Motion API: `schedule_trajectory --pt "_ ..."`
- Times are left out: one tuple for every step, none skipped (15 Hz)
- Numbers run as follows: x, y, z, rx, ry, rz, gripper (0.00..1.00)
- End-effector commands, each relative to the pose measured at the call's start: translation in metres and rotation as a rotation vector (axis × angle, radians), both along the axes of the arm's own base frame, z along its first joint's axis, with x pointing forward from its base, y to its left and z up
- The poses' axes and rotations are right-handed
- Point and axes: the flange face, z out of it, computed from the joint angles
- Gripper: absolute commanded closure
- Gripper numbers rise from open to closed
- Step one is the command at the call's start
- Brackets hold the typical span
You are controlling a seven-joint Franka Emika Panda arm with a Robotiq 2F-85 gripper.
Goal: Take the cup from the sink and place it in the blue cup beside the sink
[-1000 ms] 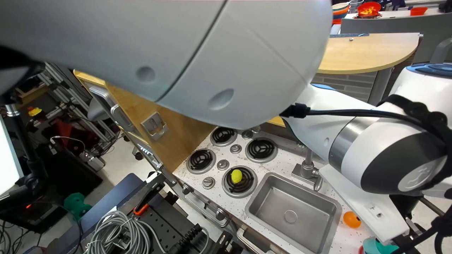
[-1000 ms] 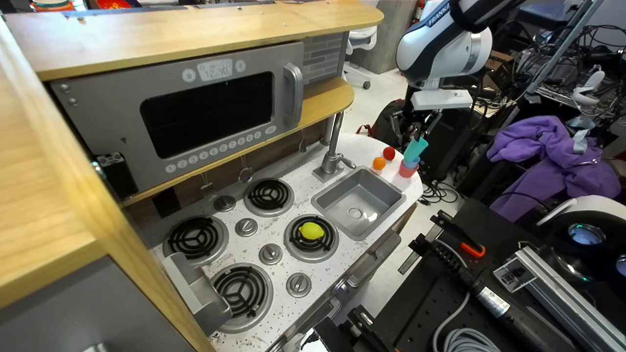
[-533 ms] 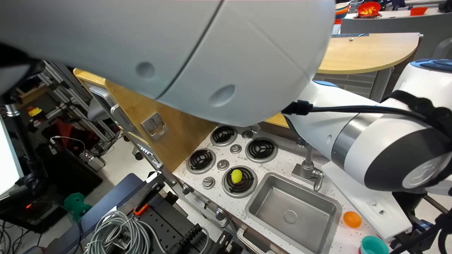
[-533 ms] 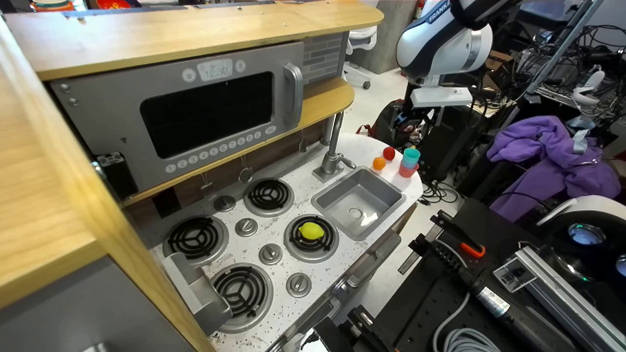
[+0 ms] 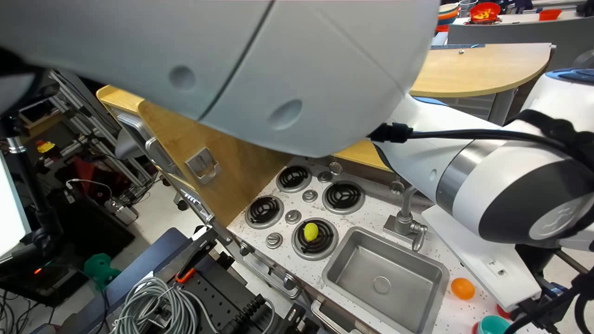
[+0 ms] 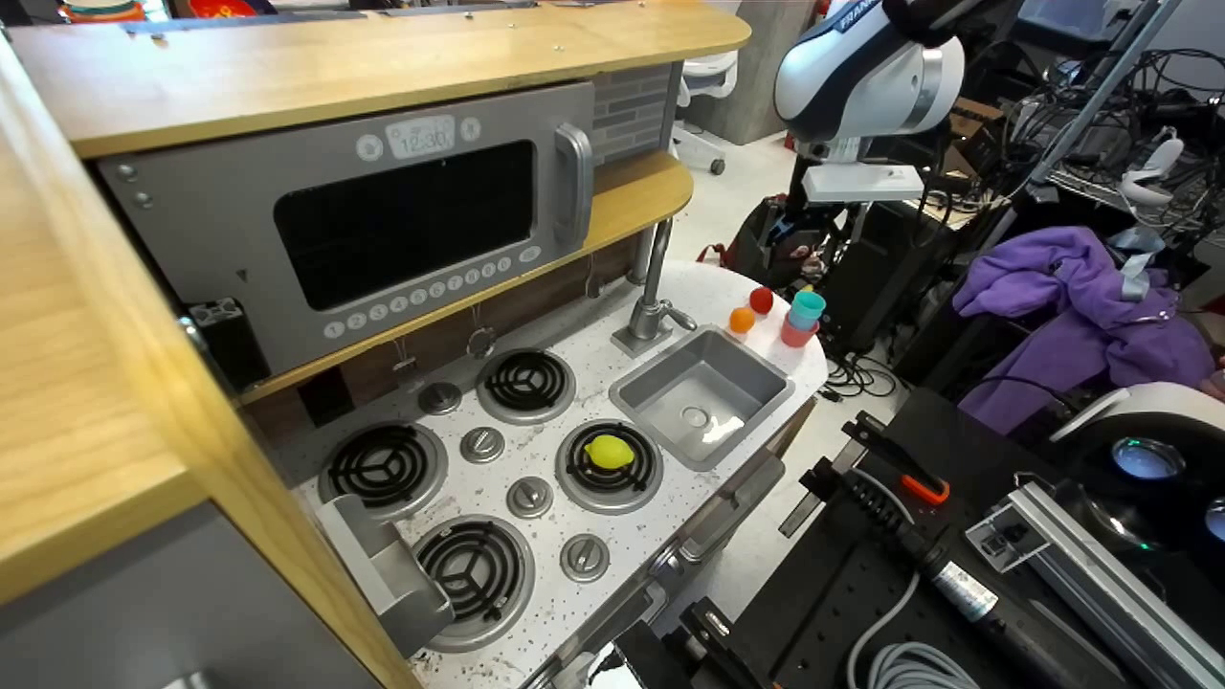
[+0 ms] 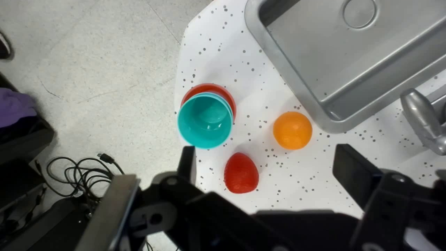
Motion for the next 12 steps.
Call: schedule_trajectory --pt "-0.016 0.012 0.041 0.056 -0.024 0.069 0.00" --pt "-0.023 0.014 0.053 0.062 -0.023 0.106 0.00" --pt "-0.033 0.018 0.067 0.077 -0.005 0.172 0.00" --pt "-0.044 0.023 0.081 0.093 -0.006 0.239 0.00" --pt "-0.054 0.027 0.092 0.105 0.005 0.288 0.00" --pt "-0.066 0.029 0.105 0.114 0.015 0.343 0.00" --pt "-0.079 0.031 0.117 0.120 0.036 0.396 0.00" --pt "-0.092 0.033 0.128 0.105 0.070 0.446 0.00" --pt "-0.106 0.035 0.140 0.094 0.088 0.463 0.00" --pt "-0.071 0.022 0.116 0.089 0.057 0.401 0.00" --pt "-0.083 0.024 0.126 0.084 0.066 0.421 0.00" --pt "-0.092 0.026 0.134 0.084 0.070 0.432 0.00"
